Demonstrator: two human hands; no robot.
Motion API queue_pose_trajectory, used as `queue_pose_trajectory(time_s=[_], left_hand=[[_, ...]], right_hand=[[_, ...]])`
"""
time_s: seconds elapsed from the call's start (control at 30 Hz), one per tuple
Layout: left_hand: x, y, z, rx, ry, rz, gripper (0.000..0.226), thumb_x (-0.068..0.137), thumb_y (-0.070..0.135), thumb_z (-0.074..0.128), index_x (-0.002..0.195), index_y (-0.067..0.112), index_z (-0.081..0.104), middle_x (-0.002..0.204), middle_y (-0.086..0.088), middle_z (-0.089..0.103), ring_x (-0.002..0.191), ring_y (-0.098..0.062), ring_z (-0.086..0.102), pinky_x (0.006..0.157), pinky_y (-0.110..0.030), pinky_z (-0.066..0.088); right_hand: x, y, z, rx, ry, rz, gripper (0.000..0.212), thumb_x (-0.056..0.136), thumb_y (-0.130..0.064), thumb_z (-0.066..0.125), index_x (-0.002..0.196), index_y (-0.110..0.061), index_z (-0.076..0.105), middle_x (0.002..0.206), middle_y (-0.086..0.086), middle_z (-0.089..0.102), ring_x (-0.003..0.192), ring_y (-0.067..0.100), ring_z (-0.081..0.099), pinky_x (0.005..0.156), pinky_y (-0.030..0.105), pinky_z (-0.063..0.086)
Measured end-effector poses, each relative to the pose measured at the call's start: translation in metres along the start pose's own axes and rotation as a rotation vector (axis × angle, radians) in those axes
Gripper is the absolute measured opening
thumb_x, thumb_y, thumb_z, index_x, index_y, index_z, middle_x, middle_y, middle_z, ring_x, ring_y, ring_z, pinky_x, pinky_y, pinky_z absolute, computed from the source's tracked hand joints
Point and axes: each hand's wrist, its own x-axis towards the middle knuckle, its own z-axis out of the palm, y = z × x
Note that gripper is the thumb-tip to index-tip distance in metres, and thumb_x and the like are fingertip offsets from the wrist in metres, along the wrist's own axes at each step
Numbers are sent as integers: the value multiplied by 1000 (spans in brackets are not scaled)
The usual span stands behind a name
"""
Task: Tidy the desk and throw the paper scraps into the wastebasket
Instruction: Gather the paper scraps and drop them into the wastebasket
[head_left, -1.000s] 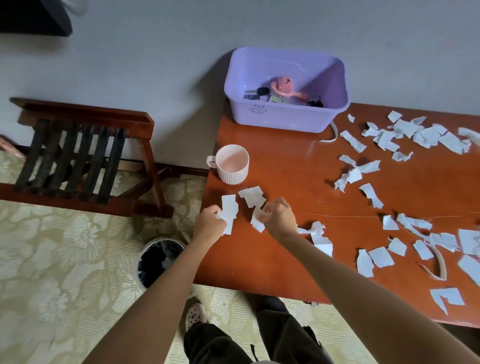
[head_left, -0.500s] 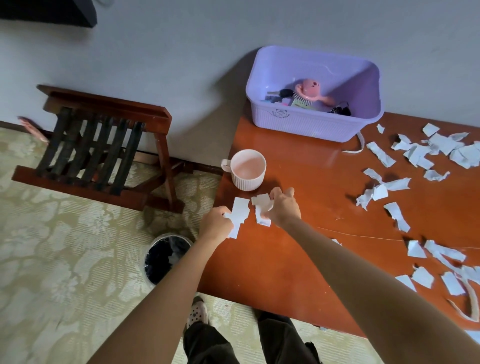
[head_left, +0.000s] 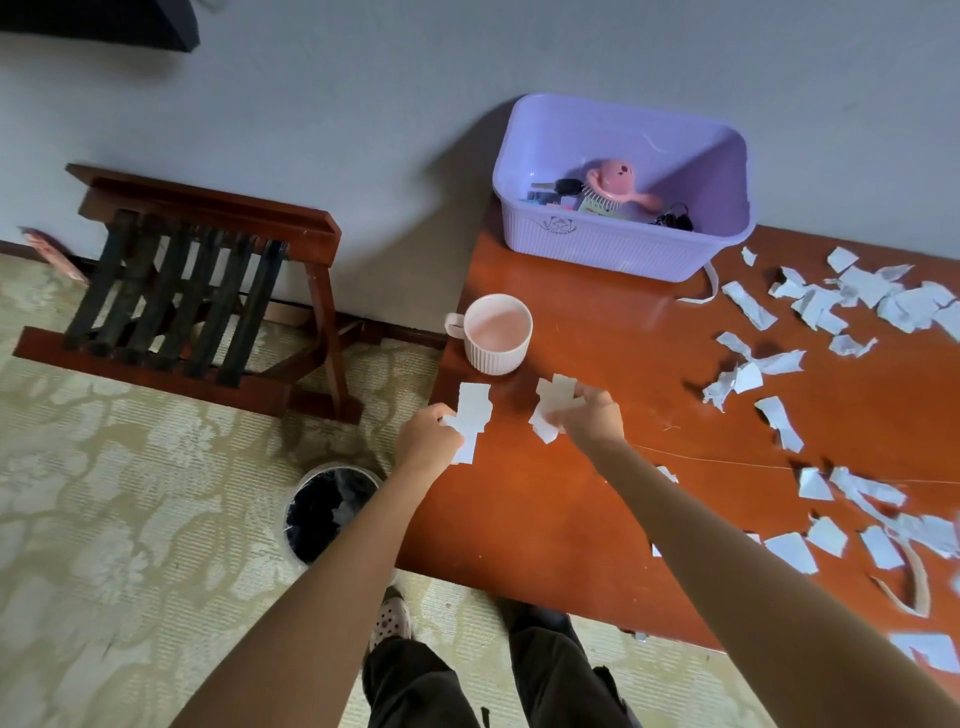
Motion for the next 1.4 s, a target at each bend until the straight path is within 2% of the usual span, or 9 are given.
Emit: queue_pose_trajectory(time_s=[0.13,0.23,0.37,0.63,0.73,0.8,1.07,1.23,1.4], left_hand=[[-14,-12,-16,-140,35,-29,35,86,3,53,121,8,57,112,-10,62,87,-17,52,57,-18,43],[-23,-38,-41,-257,89,-68,35,86,2,53,120,3,57,99,-5,55,87,-17,49,58,-16,40],[-20,-97,-84,-404,153,-185,35,81,-2,55,116,0,60,110,-14,63,88,-24,55,72,-32,50],[31,-231,-142,-316,176,-348,32,80,-4,53,111,2,61,115,-19,60,99,-32,59,85,-41,53],[69,-277,-131,-224,119,-377,36,83,-2,51,117,4,59,122,-17,59,109,-35,58,89,-43,53],[90,-297,-116,-167,71,-385,37,85,-1,49,120,6,58,124,-15,60,111,-33,59,90,-40,53],[203,-409,-14,136,-123,-349,36,89,-1,42,124,1,54,128,-15,58,120,-31,53,93,-30,44],[252,-459,42,132,-162,-378,35,86,-3,45,120,-4,55,119,-18,63,111,-31,59,80,-28,47],[261,-489,58,62,-161,-434,29,90,10,47,116,-1,54,114,-17,64,106,-32,59,71,-28,38]], right_hand=[[-31,-11,14,96,-46,-33,49,78,-6,67,126,-4,55,102,9,60,89,23,57,79,35,51],[-58,-29,53,103,-154,-108,50,83,-7,65,131,-4,50,118,12,59,94,19,53,72,24,49],[-83,-57,127,95,-277,-162,45,85,-5,62,129,-4,52,108,9,59,86,17,54,59,21,44],[-80,-78,291,43,-392,-51,46,88,-4,58,132,-1,46,119,15,57,101,31,58,81,36,53],[-54,-61,347,27,-420,45,43,86,0,57,128,3,47,102,13,54,89,25,53,63,26,45],[-32,-42,372,-72,-434,120,48,86,-1,55,133,0,44,112,17,59,94,27,58,59,23,43],[70,63,501,-371,-497,239,35,93,-6,45,127,4,49,129,21,54,119,34,54,102,38,46],[120,123,562,-404,-530,266,47,89,0,48,135,3,38,124,25,57,111,37,59,93,44,51],[132,157,574,-408,-553,250,57,87,0,51,141,-6,31,85,5,50,91,19,47,60,22,38]])
